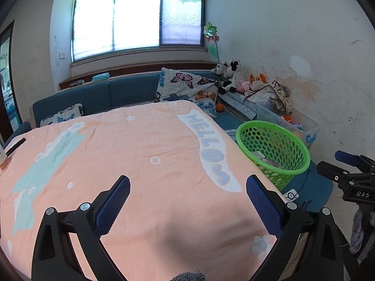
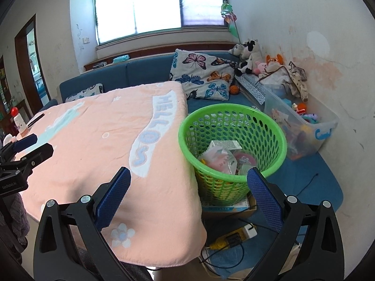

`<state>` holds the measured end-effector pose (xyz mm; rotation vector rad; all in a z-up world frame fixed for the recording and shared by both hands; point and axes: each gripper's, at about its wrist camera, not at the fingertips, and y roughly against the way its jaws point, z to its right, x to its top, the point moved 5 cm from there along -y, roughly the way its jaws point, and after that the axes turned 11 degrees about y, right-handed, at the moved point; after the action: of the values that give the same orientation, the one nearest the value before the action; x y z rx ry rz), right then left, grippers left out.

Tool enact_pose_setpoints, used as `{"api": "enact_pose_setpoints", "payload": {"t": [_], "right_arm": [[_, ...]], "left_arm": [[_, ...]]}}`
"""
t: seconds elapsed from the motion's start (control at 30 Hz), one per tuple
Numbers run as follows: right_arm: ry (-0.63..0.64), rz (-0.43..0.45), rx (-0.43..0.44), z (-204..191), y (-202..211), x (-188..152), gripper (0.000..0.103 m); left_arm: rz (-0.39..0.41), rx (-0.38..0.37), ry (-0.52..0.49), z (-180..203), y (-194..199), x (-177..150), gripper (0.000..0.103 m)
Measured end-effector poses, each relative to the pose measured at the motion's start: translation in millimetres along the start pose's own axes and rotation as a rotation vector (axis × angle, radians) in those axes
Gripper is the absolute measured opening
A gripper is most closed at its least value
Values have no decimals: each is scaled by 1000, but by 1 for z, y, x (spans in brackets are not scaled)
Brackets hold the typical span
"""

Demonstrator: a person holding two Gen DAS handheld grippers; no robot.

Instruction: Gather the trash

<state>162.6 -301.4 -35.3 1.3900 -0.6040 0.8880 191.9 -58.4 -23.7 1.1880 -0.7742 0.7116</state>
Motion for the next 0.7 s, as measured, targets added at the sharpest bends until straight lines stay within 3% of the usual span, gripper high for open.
{"api": "enact_pose_setpoints", "payload": {"t": [0.7], "right_arm": [[30,23,42,-21,13,-6,99]], "left_arm": [[42,76,62,-21,35,-25,96]]}}
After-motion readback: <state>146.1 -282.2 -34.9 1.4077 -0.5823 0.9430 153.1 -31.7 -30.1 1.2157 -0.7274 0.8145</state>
